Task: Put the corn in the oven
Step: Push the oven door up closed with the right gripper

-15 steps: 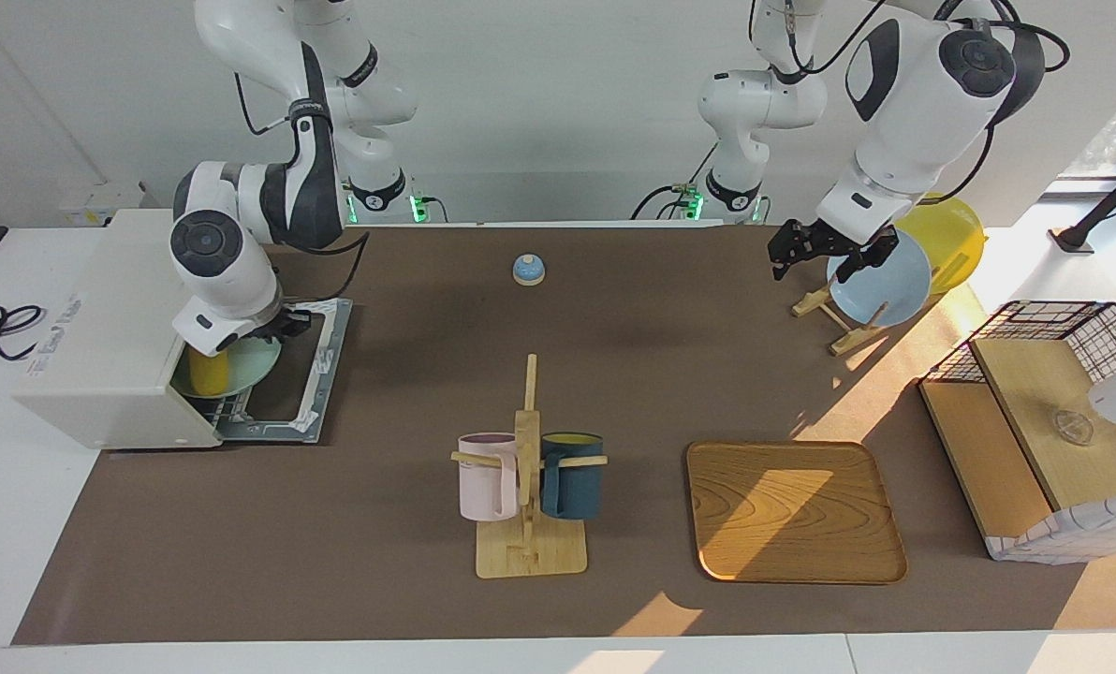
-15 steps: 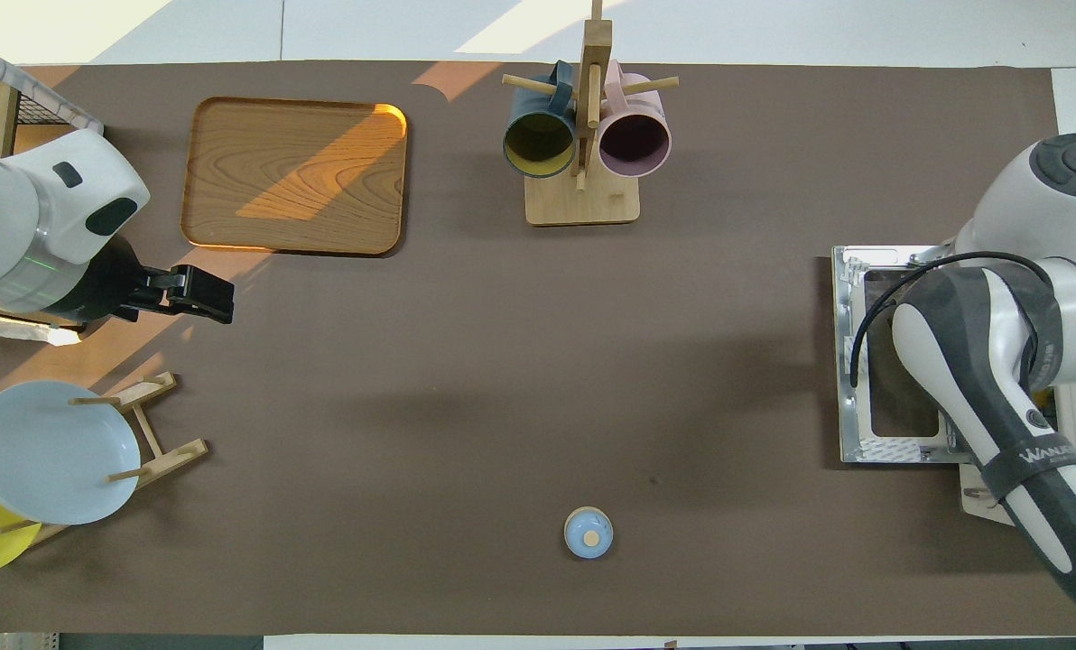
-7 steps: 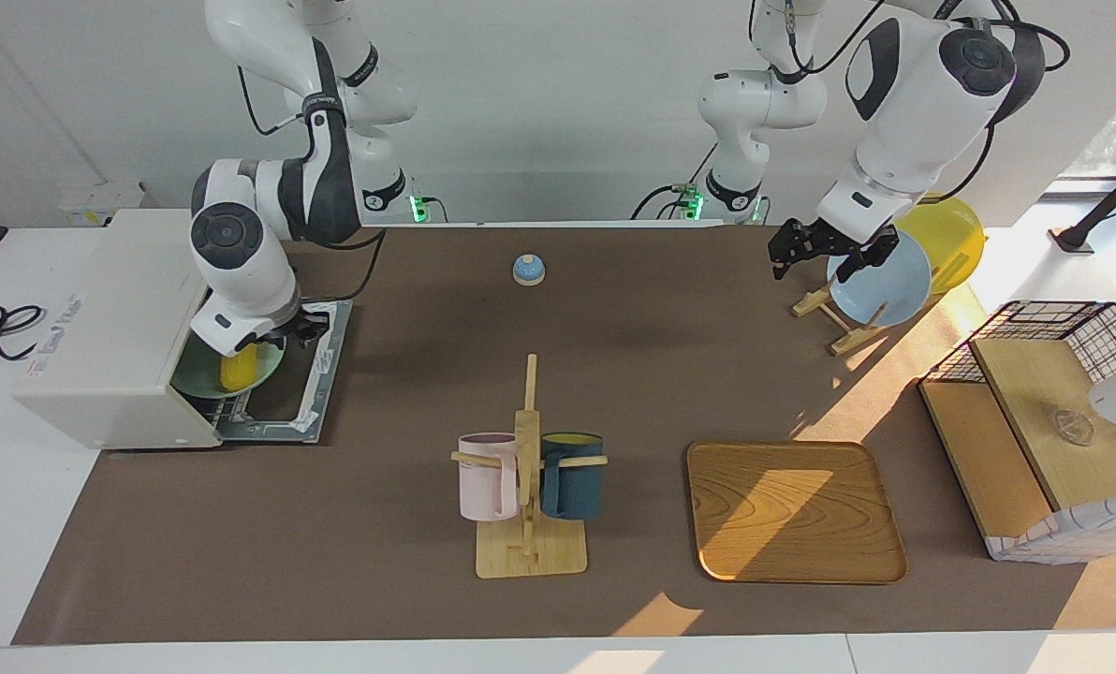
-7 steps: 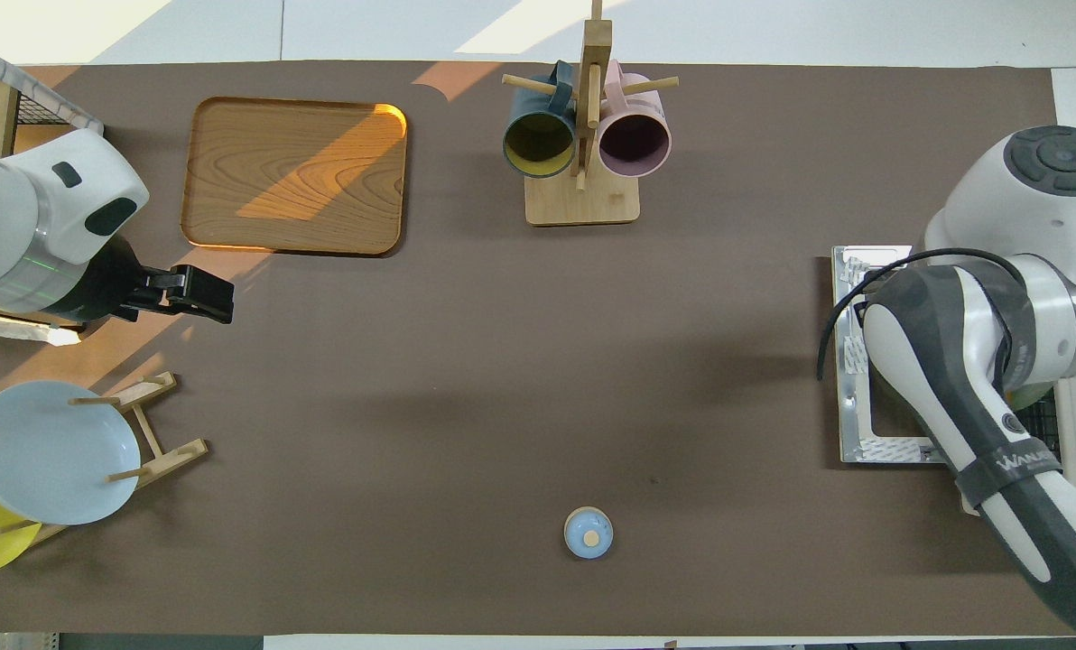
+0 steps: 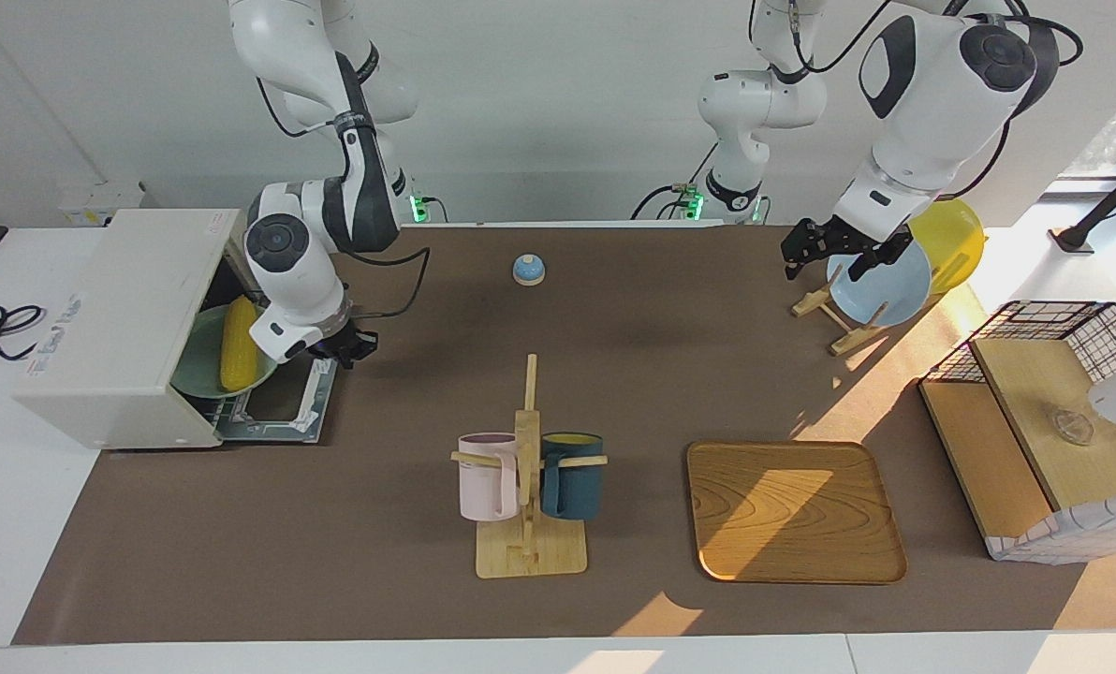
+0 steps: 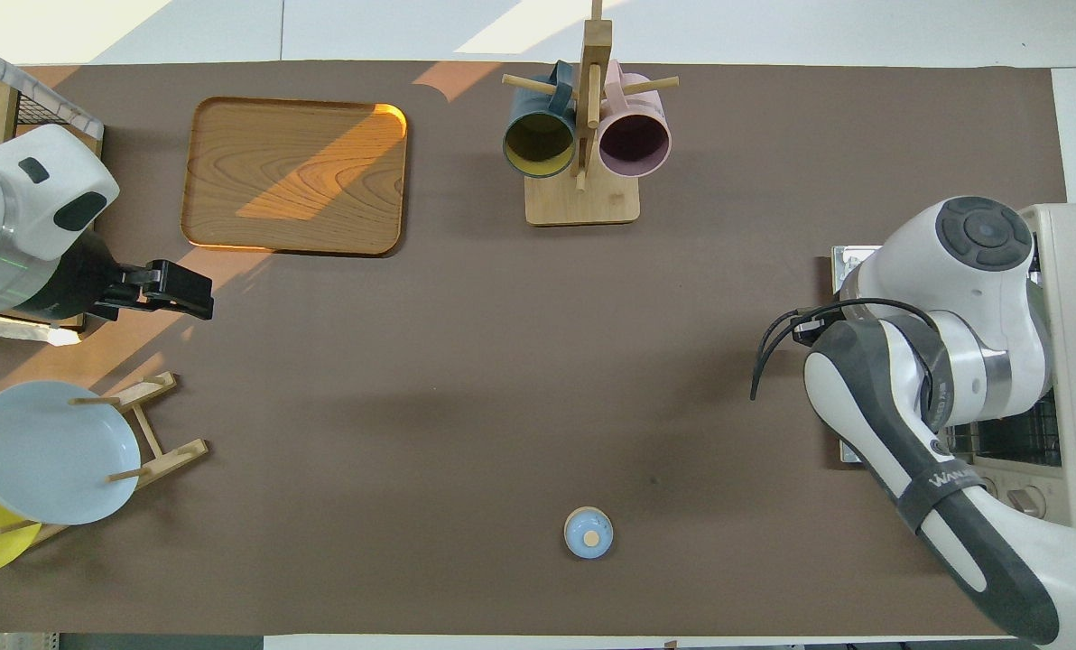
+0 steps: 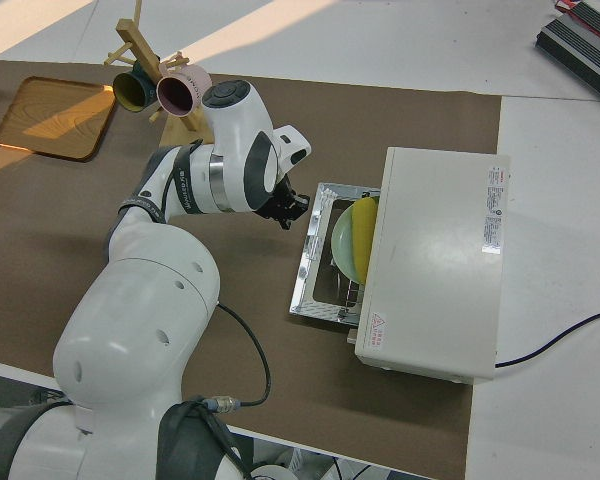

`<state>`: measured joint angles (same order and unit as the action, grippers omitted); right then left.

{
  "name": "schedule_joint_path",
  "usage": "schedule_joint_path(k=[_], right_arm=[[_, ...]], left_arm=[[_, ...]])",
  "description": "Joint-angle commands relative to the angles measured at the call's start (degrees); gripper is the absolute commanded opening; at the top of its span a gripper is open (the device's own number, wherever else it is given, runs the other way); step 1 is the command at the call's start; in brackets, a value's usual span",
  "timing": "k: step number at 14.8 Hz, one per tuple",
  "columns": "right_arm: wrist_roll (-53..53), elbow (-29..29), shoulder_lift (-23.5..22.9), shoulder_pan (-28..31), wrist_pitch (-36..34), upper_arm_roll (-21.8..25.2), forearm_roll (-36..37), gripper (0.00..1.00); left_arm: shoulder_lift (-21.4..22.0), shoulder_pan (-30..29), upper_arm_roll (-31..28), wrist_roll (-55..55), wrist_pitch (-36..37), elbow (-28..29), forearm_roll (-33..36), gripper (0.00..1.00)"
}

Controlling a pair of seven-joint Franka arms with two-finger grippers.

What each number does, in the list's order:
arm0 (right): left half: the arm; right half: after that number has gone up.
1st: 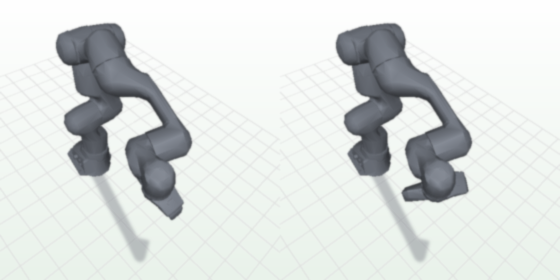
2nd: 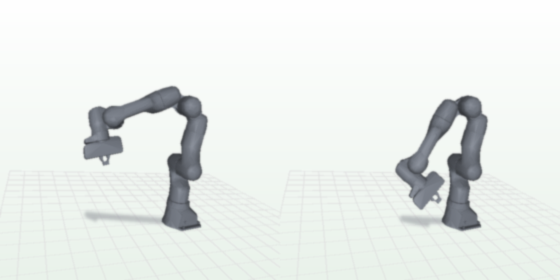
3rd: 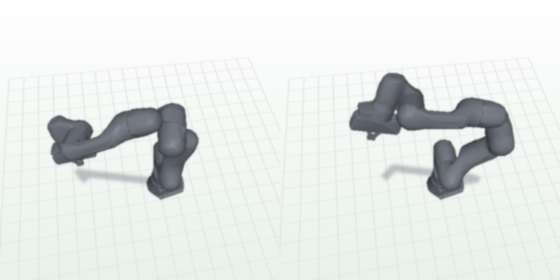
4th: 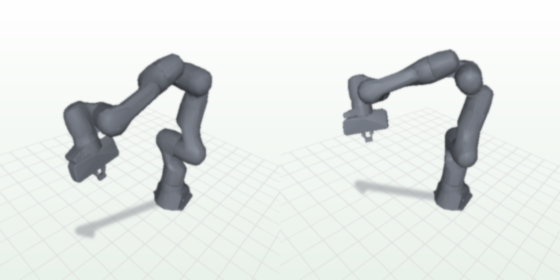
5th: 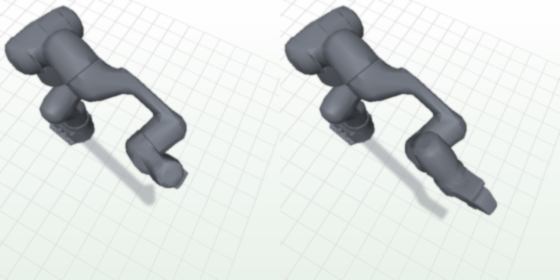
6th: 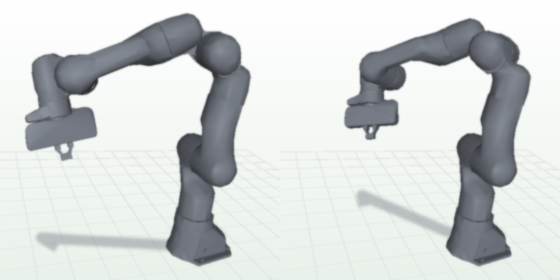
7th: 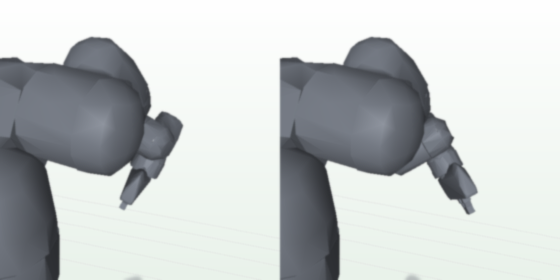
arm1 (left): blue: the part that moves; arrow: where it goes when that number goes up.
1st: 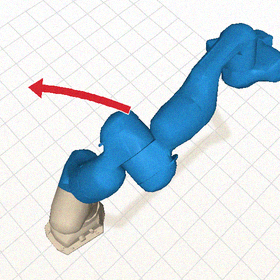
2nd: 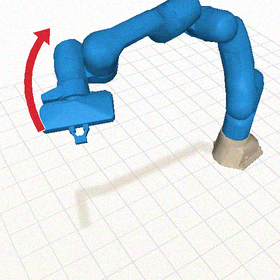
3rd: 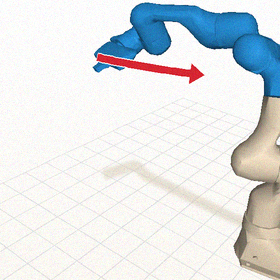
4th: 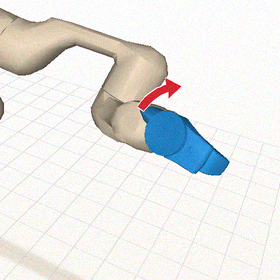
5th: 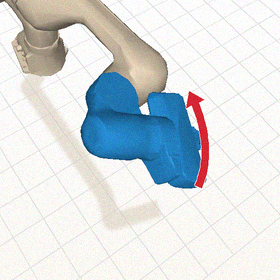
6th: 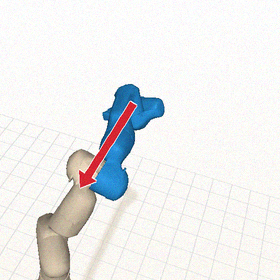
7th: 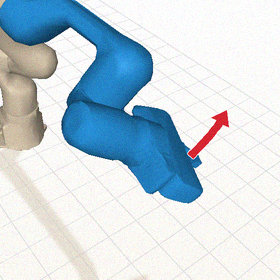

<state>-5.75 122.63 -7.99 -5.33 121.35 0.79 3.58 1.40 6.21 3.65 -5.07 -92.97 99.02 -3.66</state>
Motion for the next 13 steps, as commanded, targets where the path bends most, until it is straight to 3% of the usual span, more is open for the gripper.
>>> schedule_joint_path(k=[1, 9, 13], right_arm=[[-0.2, 3.4, 1.9, 1.1, 2.5, -0.2, -1.0, 0.00], [0.5, 7.4, 2.2, 2.4, 6.2, -0.1, -1.0, 0.00], [0.7, 4.2, 1.7, 1.8, 2.7, -0.1, 6.1, 0.00]], left_arm=[[1.5, -0.6, 0.2, 0.5, -0.5, 1.3, -0.6, 1.00], [1.5, -0.6, 0.2, 0.5, -0.5, 1.3, -0.6, 1.00], [1.5, -0.6, 0.2, 0.5, -0.5, 1.3, -0.6, 1.00]])
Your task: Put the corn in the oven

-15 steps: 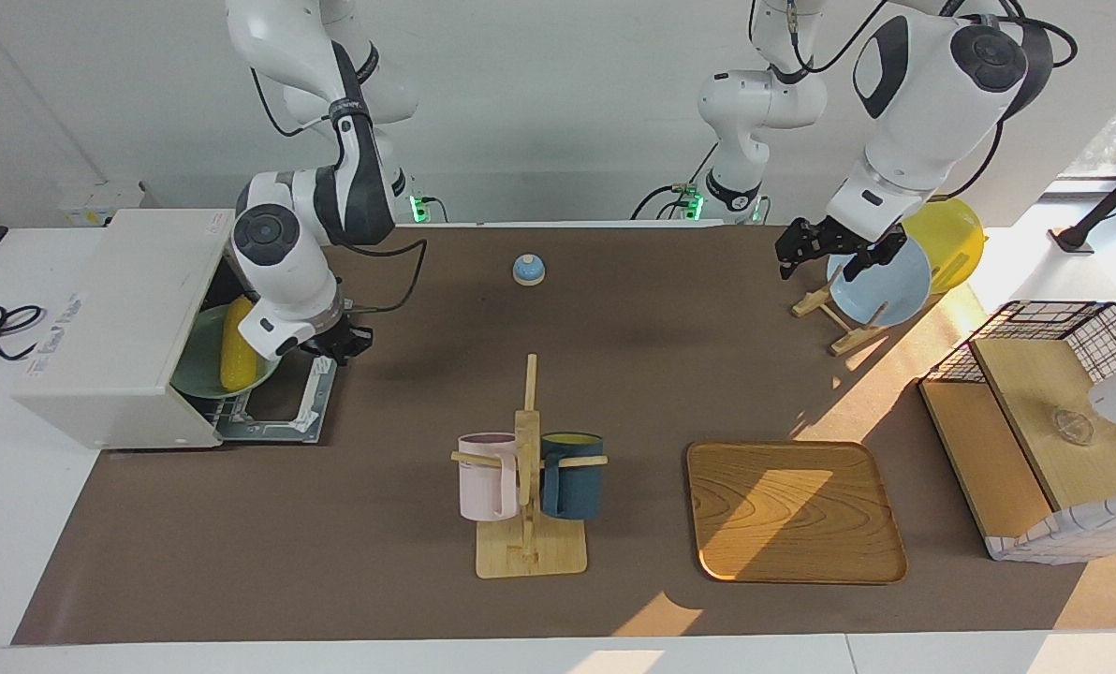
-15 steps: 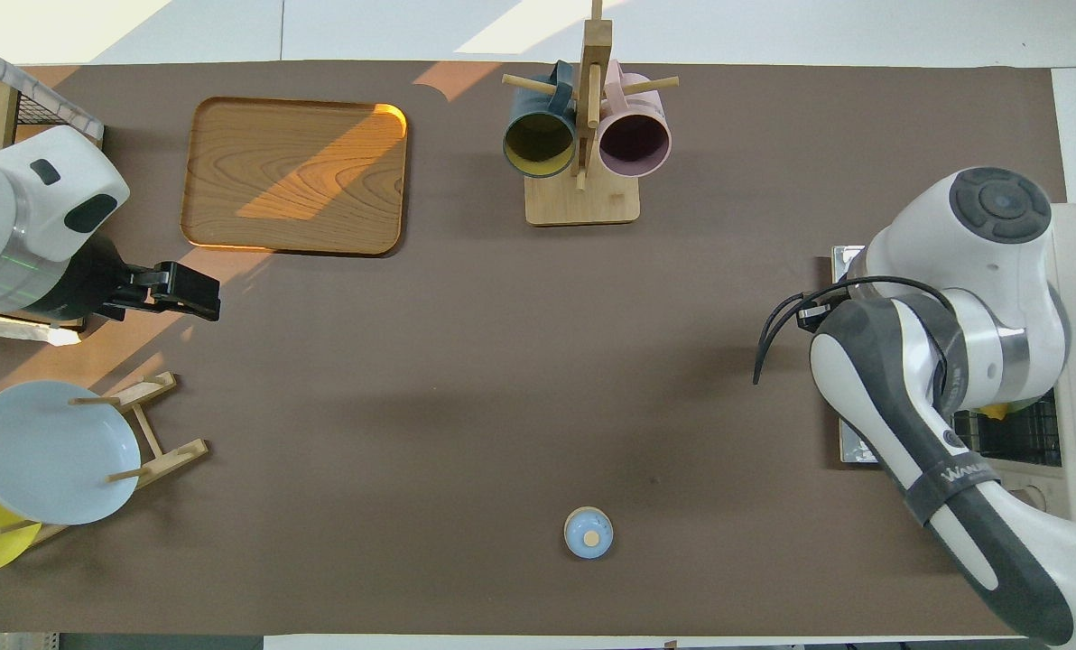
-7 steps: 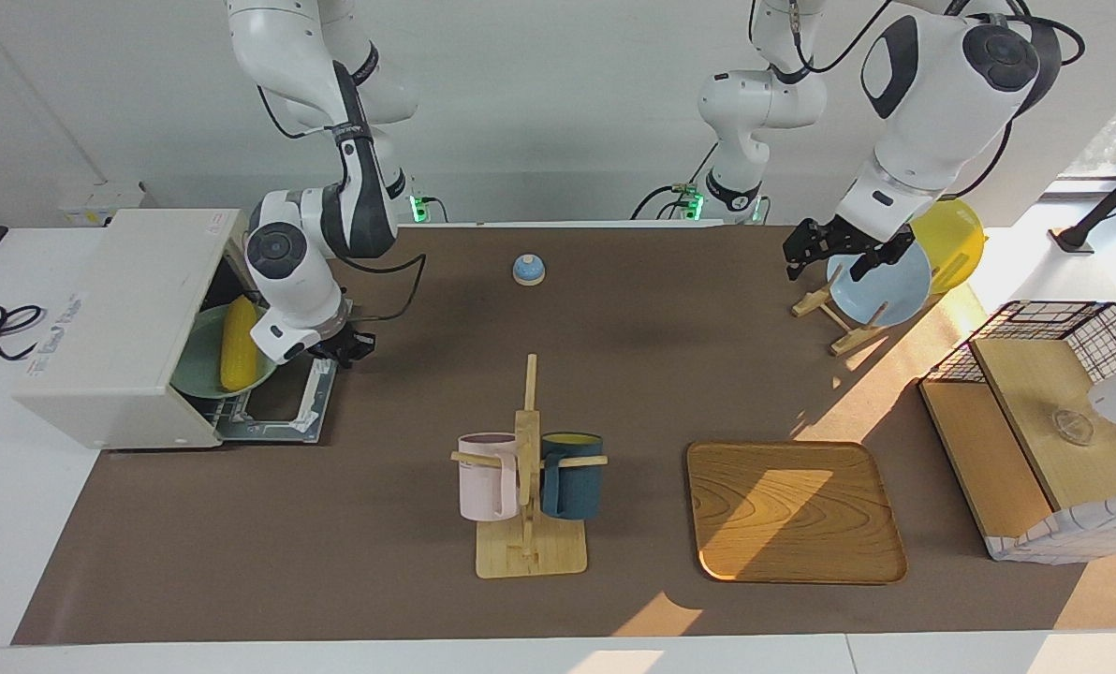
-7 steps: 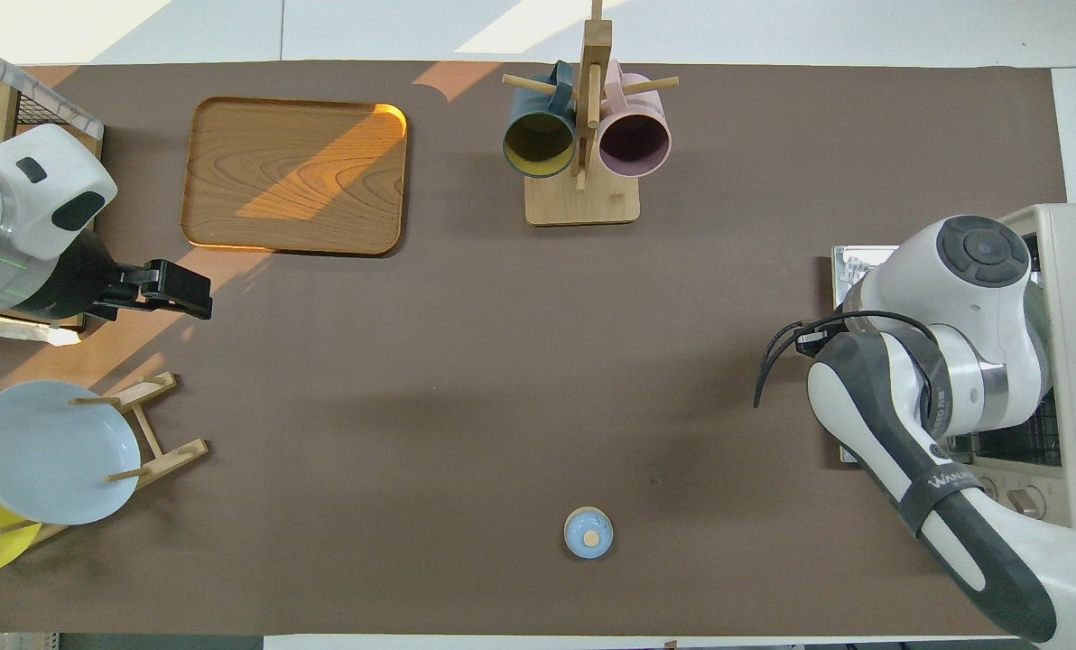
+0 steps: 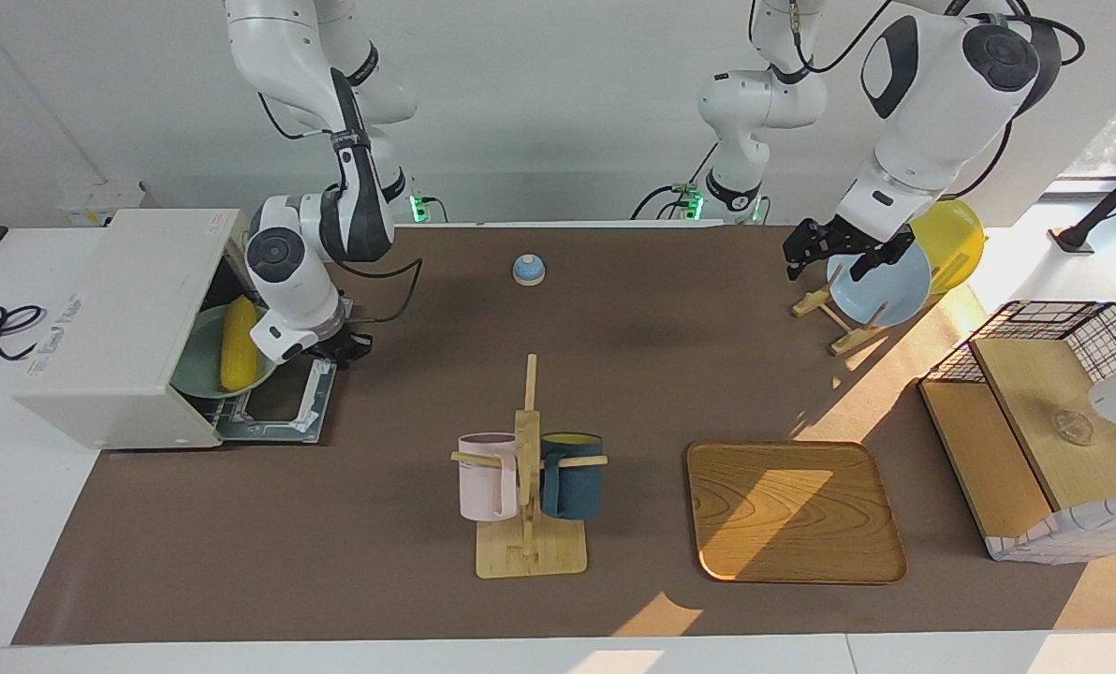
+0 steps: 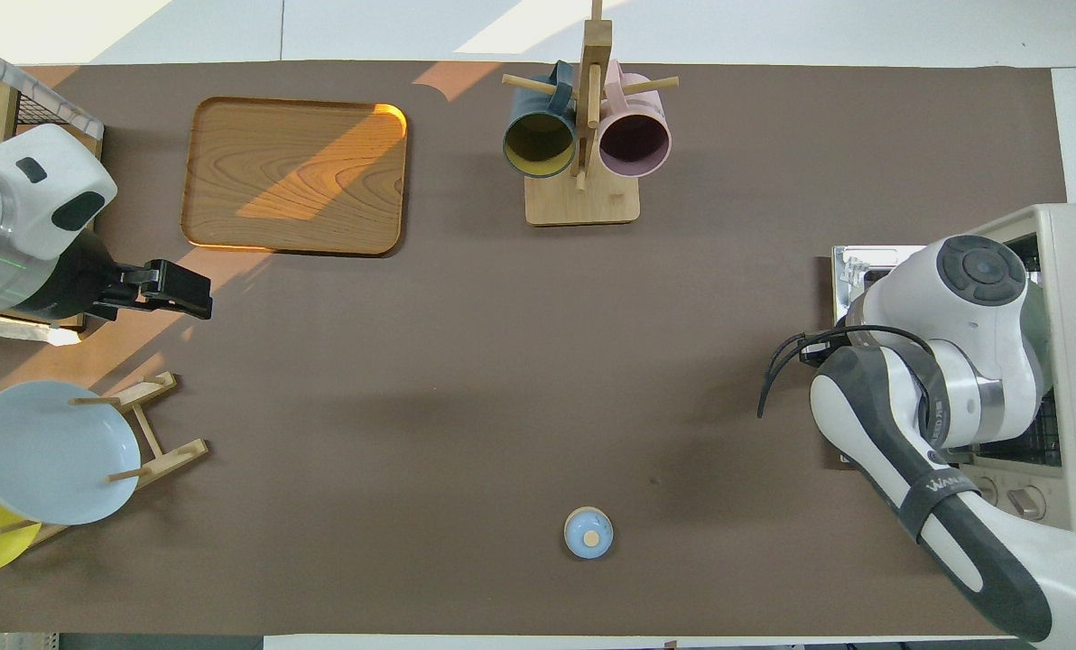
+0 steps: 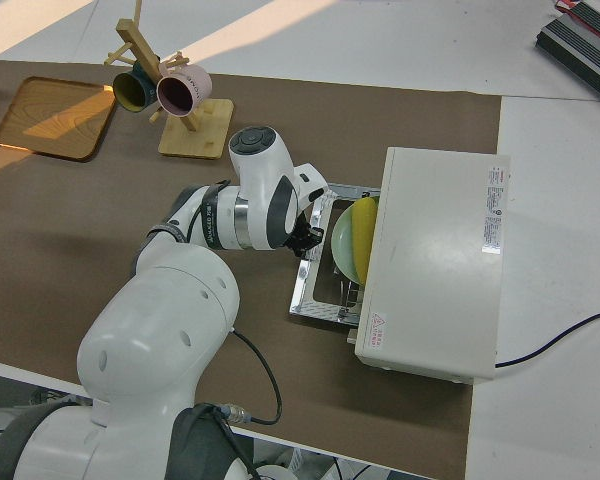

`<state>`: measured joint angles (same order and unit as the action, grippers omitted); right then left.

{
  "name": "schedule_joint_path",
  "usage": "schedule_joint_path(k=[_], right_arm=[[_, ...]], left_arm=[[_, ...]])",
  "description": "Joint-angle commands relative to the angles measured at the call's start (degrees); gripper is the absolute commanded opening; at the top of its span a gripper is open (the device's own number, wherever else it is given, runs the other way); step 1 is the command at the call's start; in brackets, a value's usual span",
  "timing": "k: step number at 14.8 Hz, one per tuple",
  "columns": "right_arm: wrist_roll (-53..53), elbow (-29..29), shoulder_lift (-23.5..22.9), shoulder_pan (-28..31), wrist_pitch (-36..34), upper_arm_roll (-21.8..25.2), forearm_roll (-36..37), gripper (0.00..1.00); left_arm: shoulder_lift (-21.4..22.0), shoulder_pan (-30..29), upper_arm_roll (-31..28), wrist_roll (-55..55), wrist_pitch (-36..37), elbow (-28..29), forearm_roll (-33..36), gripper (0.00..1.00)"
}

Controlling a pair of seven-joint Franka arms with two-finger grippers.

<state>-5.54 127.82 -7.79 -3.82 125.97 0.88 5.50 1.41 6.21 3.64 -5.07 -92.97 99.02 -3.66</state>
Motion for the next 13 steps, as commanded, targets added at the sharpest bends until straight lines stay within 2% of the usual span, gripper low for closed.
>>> schedule_joint_path(k=[1, 4, 5, 11, 13], right_arm=[[0.7, -4.0, 1.0, 0.6, -5.3, -0.2, 5.7, 0.00], [7.5, -11.9, 1.0, 1.9, -14.8, 0.4, 6.0, 0.00], [10.6, -13.2, 1.7, 4.3, -16.5, 0.4, 6.0, 0.00], [20.7, -14.4, 7.4, 12.0, -22.8, 0.4, 5.5, 0.00], [20.3, -15.7, 8.8, 11.6, -25.4, 0.1, 5.0, 0.00]], left_arm=[[1.5, -0.6, 0.2, 0.5, -0.5, 1.3, -0.6, 1.00], [1.5, -0.6, 0.2, 0.5, -0.5, 1.3, -0.6, 1.00], [1.5, -0.6, 0.2, 0.5, -0.5, 1.3, -0.6, 1.00], [1.5, -0.6, 0.2, 0.5, -0.5, 1.3, -0.6, 1.00], [1.5, -0.6, 0.2, 0.5, -0.5, 1.3, -0.6, 1.00]])
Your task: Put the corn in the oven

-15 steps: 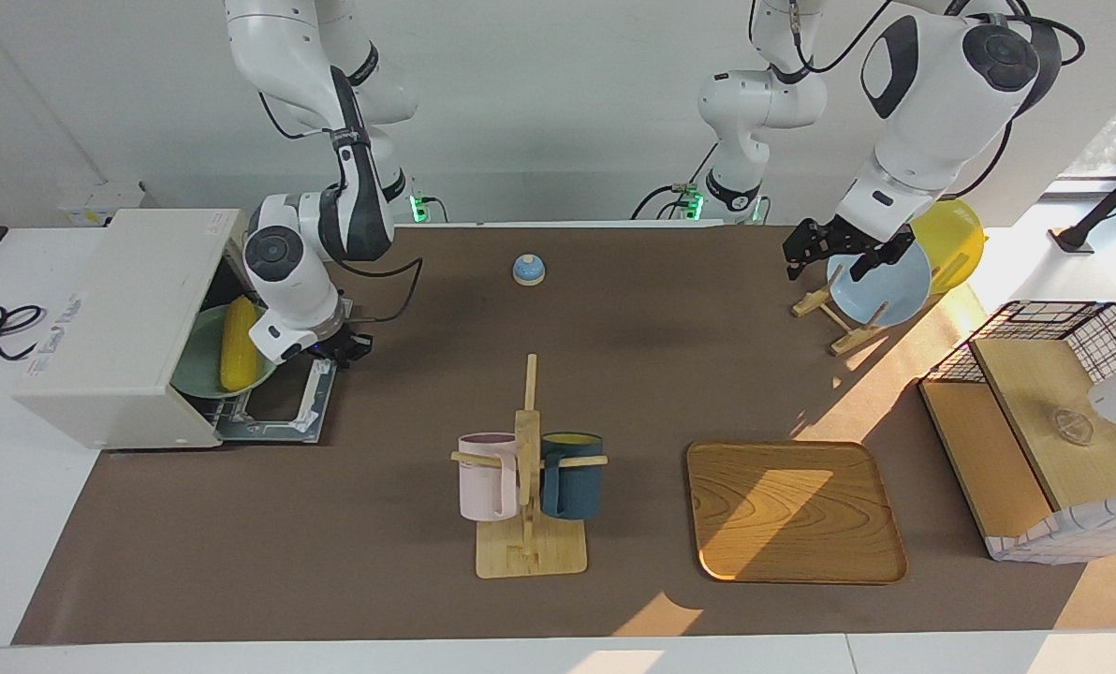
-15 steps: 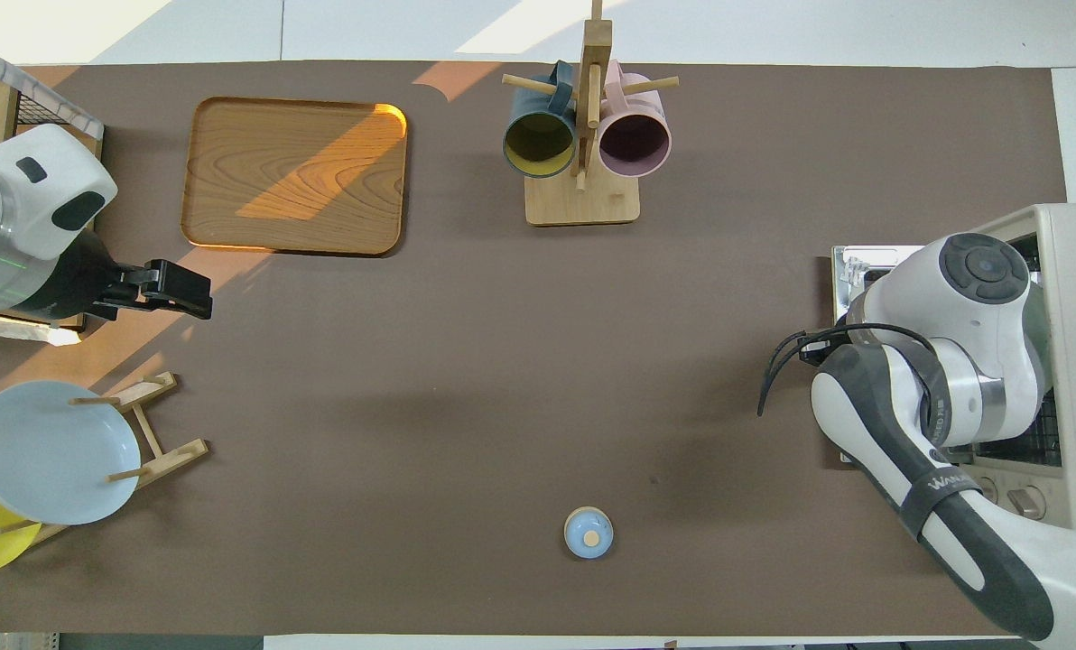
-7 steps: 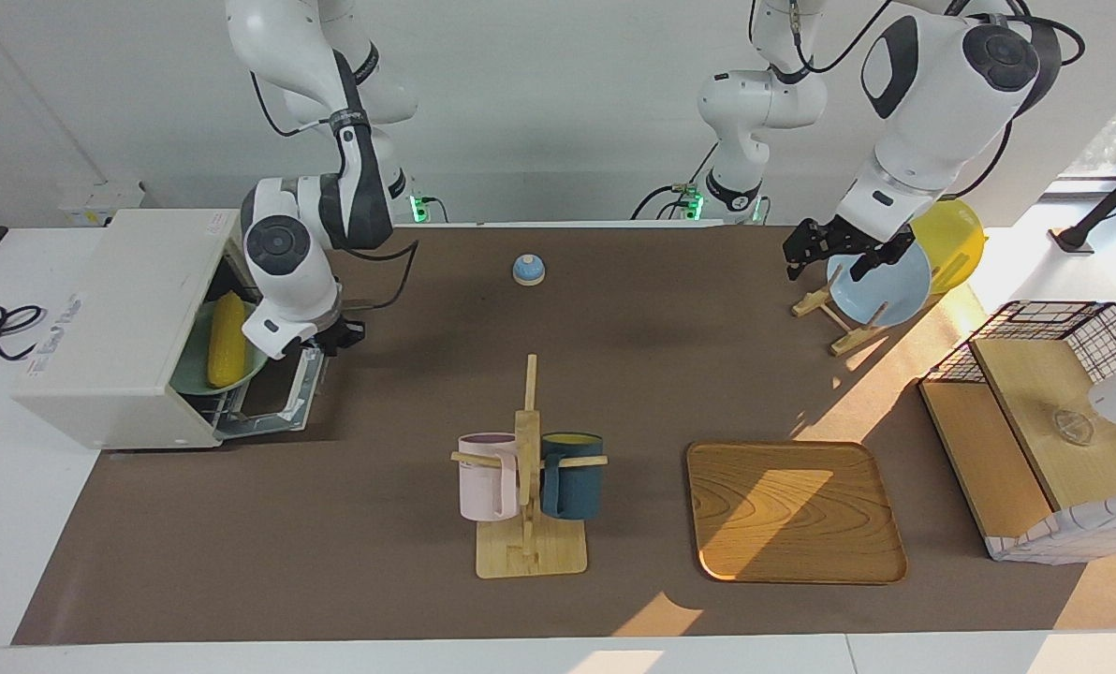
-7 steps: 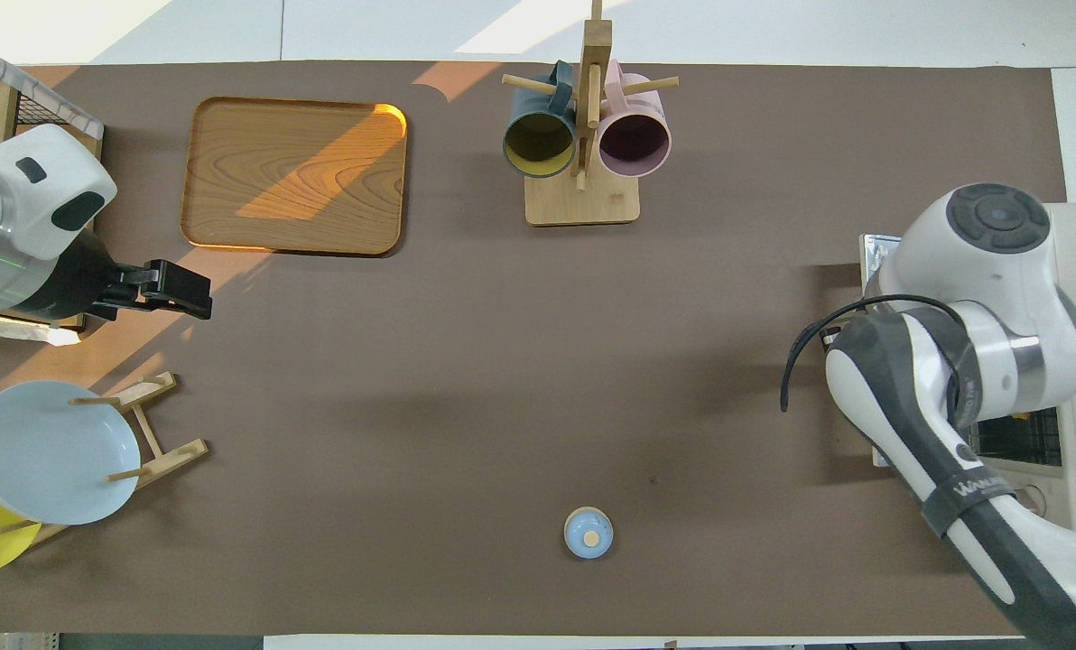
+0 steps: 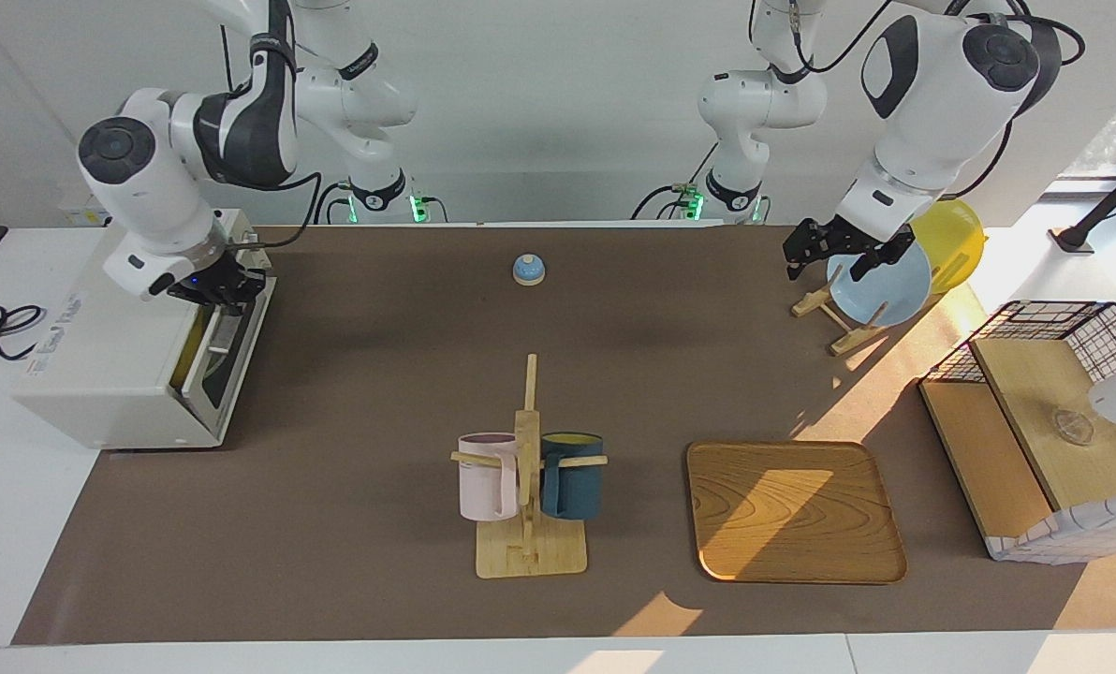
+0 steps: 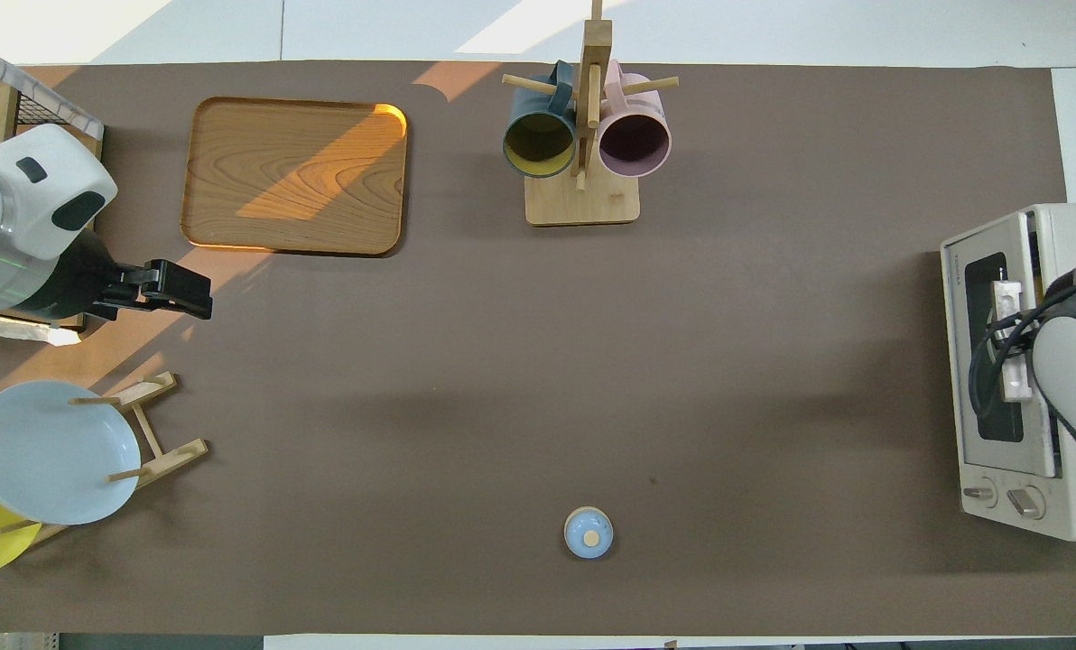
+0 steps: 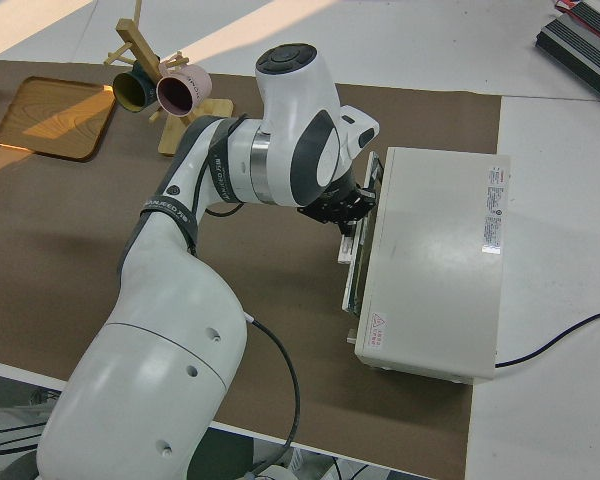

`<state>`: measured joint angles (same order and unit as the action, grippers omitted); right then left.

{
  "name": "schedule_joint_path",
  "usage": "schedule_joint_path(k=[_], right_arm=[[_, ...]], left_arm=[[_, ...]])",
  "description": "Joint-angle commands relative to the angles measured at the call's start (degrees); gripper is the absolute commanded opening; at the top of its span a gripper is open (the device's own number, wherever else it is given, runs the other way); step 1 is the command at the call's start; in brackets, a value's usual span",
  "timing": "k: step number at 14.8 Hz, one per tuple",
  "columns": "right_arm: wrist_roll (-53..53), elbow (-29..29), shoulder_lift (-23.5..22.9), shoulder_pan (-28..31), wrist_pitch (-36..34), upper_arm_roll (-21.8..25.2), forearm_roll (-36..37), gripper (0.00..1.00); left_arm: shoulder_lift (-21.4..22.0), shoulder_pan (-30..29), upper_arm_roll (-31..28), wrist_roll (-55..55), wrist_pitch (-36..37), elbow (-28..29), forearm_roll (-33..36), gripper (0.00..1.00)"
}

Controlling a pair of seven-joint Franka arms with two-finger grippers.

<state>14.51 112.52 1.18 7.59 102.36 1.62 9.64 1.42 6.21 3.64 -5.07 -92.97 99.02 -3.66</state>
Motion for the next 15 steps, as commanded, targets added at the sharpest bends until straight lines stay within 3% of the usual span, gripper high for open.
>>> schedule_joint_path(k=[1, 2, 3, 5, 6, 7, 15], right_arm=[[-0.2, -3.0, 0.2, -0.2, -4.9, -1.1, -0.1, 0.00], [-1.1, -6.9, 0.2, -0.9, -9.1, -1.2, -1.6, 0.03], [-2.2, -10.8, 0.1, -1.6, -12.8, -1.2, -2.7, 0.23], [-3.0, -14.8, 0.1, -3.5, -16.1, -1.2, -3.9, 0.51], [-3.3, -15.2, 0.1, -5.0, -16.9, -1.2, -3.9, 0.80], [-4.6, -15.9, 0.0, -5.9, -18.1, -1.3, -3.9, 1.00], [-13.2, -22.1, -3.9, -7.5, -20.1, -2.1, -7.4, 1.00]], left_arm=[[1.5, -0.6, 0.2, 0.5, -0.5, 1.3, -0.6, 1.00], [1.4, -0.6, 0.2, 0.5, -0.5, 1.3, -0.6, 1.00], [1.5, -0.6, 0.2, 0.5, -0.5, 1.3, -0.6, 1.00], [1.5, -0.6, 0.2, 0.5, -0.5, 1.3, -0.6, 1.00], [1.5, -0.6, 0.2, 0.5, -0.5, 1.3, -0.6, 1.00], [1.5, -0.6, 0.2, 0.5, -0.5, 1.3, -0.6, 1.00], [1.5, -0.6, 0.2, 0.5, -0.5, 1.3, -0.6, 1.00]])
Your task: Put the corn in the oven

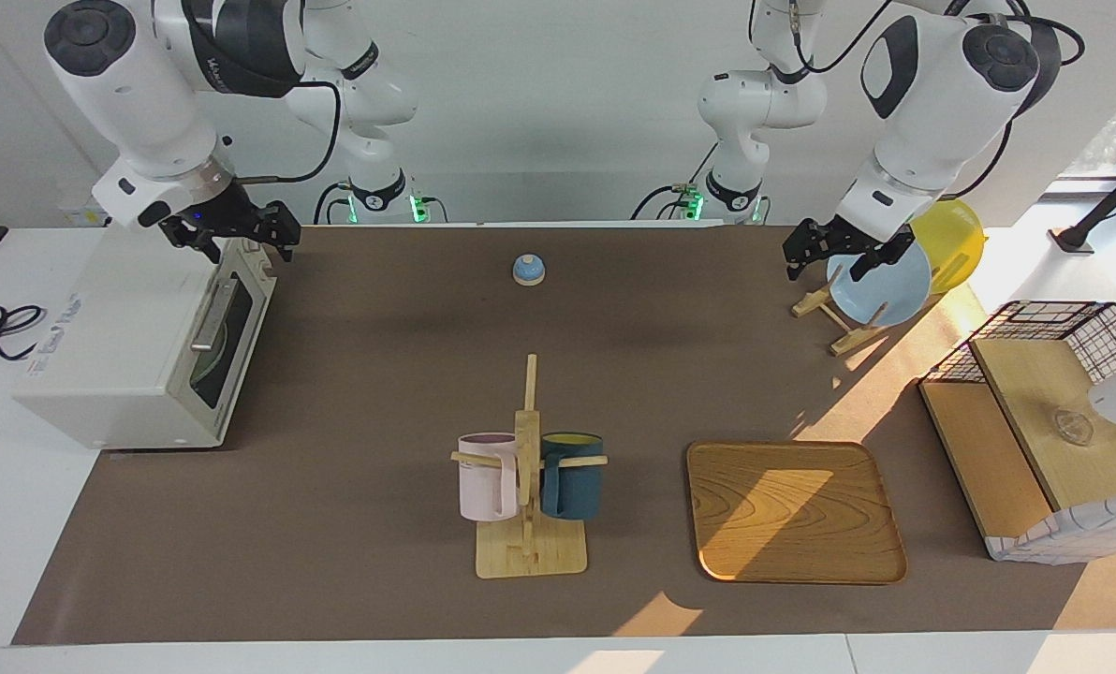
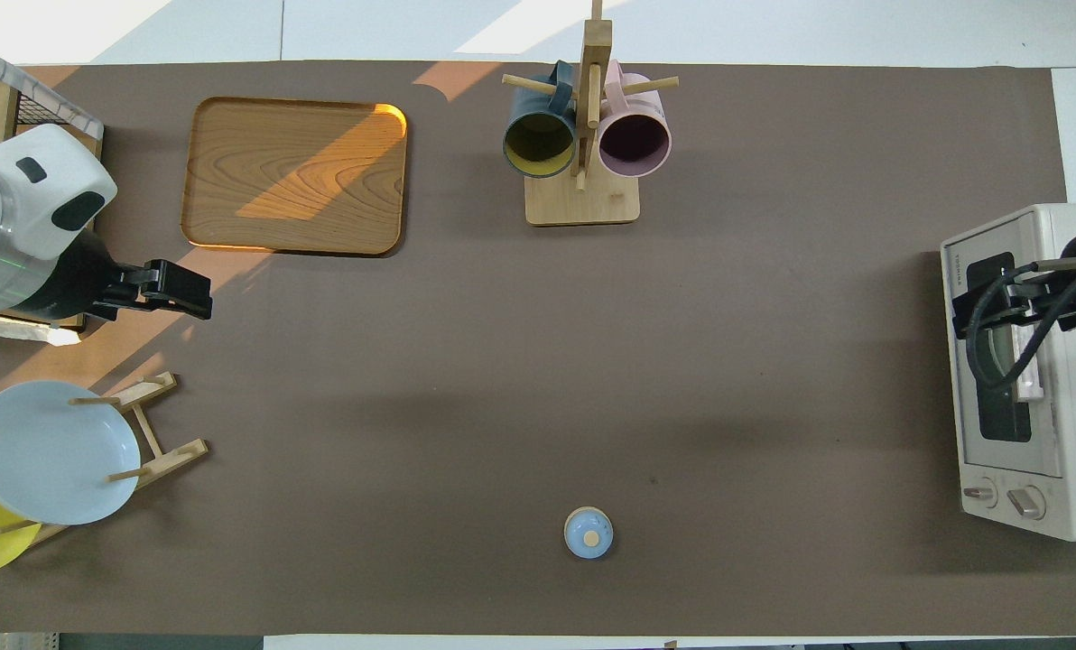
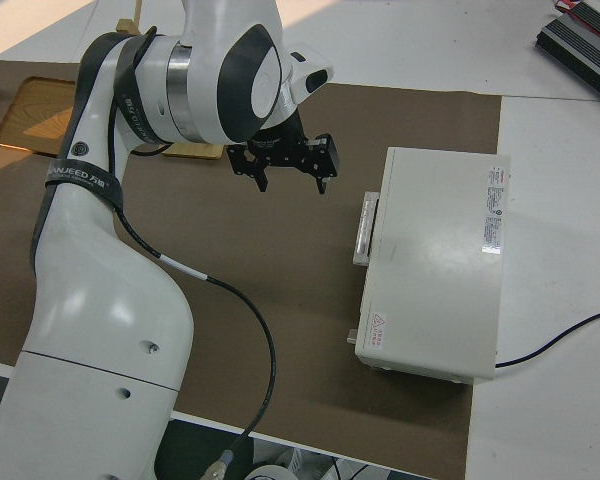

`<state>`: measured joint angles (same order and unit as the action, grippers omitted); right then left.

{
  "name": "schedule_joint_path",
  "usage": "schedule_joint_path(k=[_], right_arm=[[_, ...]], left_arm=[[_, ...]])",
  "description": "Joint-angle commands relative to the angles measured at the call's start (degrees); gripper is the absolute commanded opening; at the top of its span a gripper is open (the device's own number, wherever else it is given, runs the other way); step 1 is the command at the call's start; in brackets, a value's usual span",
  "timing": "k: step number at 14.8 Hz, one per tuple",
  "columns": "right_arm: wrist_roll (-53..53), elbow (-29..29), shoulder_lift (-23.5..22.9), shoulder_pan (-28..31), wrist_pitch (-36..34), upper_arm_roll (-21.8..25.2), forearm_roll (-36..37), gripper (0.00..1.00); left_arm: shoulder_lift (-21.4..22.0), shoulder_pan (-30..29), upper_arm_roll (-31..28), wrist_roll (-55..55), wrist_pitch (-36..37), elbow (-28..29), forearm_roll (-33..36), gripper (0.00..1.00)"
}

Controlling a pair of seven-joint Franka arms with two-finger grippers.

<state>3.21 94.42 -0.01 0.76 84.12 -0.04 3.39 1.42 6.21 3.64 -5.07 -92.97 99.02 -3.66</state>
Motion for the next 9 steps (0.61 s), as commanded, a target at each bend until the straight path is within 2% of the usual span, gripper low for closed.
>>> schedule_joint_path(k=[1, 9], right_arm=[[-2.0, -4.1, -2.7, -0.5, -2.1, -0.5, -2.2, 1.00], [-2.1, -3.8, -1.7, -1.1, -2.3, -0.2, -2.7, 1.00]], left_arm=[[1.5, -0.6, 0.2, 0.5, -0.5, 1.3, -0.6, 1.00], [1.5, -0.6, 0.2, 0.5, -0.5, 1.3, -0.6, 1.00]])
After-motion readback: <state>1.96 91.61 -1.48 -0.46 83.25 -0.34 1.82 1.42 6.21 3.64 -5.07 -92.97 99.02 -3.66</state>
